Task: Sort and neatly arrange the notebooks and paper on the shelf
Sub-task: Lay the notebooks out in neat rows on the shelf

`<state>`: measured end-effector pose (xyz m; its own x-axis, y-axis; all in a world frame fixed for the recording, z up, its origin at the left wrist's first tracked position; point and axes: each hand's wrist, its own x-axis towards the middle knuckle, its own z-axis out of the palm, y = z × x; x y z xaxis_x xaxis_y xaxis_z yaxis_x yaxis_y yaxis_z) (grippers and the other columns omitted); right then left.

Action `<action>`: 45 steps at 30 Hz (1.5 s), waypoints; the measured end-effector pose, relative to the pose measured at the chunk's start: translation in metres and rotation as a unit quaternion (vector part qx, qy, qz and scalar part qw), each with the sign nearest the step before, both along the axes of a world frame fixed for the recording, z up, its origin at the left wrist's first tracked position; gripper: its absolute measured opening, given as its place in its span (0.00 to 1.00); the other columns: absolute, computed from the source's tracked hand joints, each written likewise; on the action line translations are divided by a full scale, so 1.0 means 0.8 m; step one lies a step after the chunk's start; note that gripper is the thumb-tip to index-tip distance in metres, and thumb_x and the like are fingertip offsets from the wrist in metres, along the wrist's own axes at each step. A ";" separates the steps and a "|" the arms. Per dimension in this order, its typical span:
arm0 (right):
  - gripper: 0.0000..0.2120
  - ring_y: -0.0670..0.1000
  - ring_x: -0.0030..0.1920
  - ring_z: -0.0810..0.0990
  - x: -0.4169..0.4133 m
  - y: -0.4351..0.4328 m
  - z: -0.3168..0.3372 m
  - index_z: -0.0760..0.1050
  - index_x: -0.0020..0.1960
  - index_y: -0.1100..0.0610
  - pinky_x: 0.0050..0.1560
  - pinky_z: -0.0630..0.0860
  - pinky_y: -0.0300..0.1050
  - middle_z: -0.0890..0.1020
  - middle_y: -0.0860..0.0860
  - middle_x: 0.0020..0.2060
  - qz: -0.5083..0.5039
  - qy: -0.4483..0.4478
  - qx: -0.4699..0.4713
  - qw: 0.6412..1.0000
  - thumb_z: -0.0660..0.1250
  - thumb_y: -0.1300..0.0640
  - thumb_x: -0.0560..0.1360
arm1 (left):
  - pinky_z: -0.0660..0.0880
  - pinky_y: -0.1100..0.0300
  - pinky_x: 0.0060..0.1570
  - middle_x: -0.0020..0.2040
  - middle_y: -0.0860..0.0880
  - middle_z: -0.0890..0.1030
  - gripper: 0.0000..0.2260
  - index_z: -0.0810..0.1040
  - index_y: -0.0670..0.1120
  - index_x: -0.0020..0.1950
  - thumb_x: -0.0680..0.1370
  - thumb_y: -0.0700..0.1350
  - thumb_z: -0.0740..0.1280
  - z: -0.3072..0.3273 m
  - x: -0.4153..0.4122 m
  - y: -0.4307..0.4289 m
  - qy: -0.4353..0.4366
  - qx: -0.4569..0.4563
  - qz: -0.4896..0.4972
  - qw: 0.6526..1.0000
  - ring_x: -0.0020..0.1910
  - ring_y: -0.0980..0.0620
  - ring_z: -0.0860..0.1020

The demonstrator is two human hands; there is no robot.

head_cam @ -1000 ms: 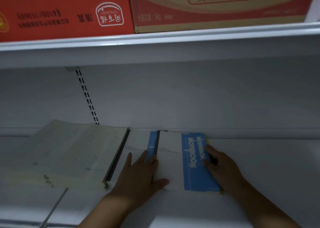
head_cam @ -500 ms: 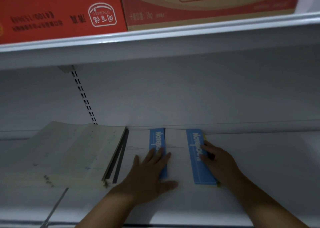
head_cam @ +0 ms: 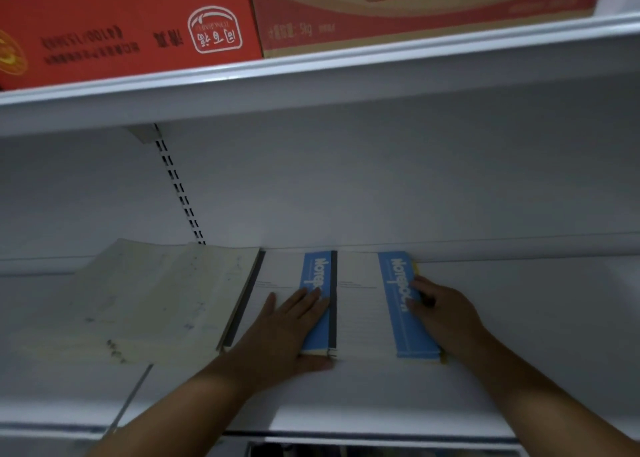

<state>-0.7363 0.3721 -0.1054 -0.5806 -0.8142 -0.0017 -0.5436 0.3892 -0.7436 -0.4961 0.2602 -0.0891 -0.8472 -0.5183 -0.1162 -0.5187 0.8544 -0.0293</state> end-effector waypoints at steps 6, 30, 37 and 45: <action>0.24 0.59 0.59 0.77 -0.006 0.004 0.010 0.72 0.64 0.64 0.61 0.70 0.49 0.77 0.62 0.60 -0.080 -0.085 -0.002 0.993 0.71 0.61 0.70 | 0.40 0.47 0.71 0.73 0.54 0.42 0.42 0.46 0.50 0.77 0.70 0.73 0.47 -0.001 0.003 0.001 0.039 -0.028 0.005 0.999 0.74 0.51 0.40; 0.12 0.55 0.46 0.72 -0.005 0.014 0.021 0.67 0.53 0.77 0.51 0.72 0.53 0.73 0.58 0.42 -0.092 -0.393 -0.144 0.903 0.62 0.70 0.73 | 0.34 0.53 0.71 0.73 0.54 0.32 0.48 0.31 0.56 0.72 0.57 0.76 0.41 0.011 -0.067 0.029 0.017 0.010 -0.039 0.999 0.76 0.49 0.35; 0.20 0.48 0.53 0.73 0.031 0.002 -0.004 0.70 0.66 0.62 0.33 0.66 0.20 0.73 0.51 0.54 -0.046 -0.180 -0.076 0.980 0.60 0.70 0.75 | 0.37 0.47 0.74 0.67 0.53 0.28 0.55 0.26 0.54 0.69 0.45 0.77 0.27 0.007 0.024 -0.005 -0.049 0.047 0.107 0.992 0.76 0.45 0.34; 0.22 0.54 0.72 0.64 0.031 0.005 -0.006 0.65 0.71 0.55 0.72 0.60 0.46 0.58 0.49 0.76 -0.018 -0.056 -0.006 0.998 0.60 0.62 0.77 | 0.35 0.50 0.73 0.77 0.47 0.35 0.42 0.35 0.53 0.76 0.71 0.71 0.51 -0.004 0.019 -0.005 -0.015 0.048 0.127 0.991 0.75 0.46 0.32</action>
<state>-0.7117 0.3758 -0.1105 -0.6058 -0.7934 -0.0589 -0.4428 0.3978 -0.8036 -0.4805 0.2559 -0.0925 -0.6867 -0.6995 -0.1978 -0.7172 0.6963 0.0274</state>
